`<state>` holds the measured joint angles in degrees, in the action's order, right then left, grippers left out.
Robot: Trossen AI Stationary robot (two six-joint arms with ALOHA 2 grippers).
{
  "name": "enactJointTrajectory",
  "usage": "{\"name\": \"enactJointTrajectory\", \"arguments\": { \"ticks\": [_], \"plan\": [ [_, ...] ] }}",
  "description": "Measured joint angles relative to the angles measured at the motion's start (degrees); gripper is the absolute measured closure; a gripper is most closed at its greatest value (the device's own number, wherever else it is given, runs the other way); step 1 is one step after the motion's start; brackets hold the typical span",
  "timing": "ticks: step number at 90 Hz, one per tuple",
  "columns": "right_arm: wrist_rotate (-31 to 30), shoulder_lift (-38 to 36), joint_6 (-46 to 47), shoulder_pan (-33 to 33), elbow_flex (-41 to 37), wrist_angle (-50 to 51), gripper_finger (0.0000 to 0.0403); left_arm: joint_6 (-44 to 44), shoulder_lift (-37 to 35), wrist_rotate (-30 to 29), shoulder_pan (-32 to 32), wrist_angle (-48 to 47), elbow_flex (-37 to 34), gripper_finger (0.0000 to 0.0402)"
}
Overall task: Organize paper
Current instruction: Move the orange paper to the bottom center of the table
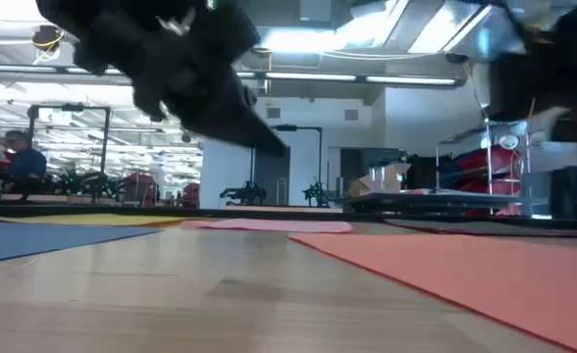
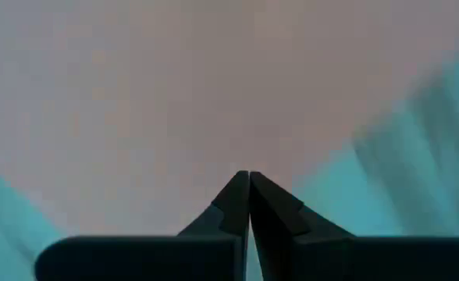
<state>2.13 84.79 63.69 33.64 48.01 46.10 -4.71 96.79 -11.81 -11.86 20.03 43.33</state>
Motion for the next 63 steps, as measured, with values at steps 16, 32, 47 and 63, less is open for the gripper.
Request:
{"name": "enactJointTrajectory", "arguments": {
  "ticks": [16, 32, 47, 63],
  "plan": [
    [5.3, 0.0, 6.7, 5.7, 0.0, -1.1, 0.0403, -0.3, 3.8, 0.0, 0.6, -0.1, 1.9, 0.0402],
    [8.6, 1.5, 12.1, 8.7, -1.3, -8.1, 0.0403, 0.2, 4.8, 0.0, 0.5, -0.1, 2.0, 0.0402],
    [10.6, 5.6, 14.0, 9.5, -2.7, -13.3, 0.0403, 0.2, 4.8, 0.0, 0.6, 0.0, 2.0, 0.0402],
    [12.4, 9.3, 13.8, 9.5, -3.1, -23.5, 0.0403, 0.0, 4.8, 0.0, 0.7, -0.2, 2.0, 0.0402]
  ]
}}
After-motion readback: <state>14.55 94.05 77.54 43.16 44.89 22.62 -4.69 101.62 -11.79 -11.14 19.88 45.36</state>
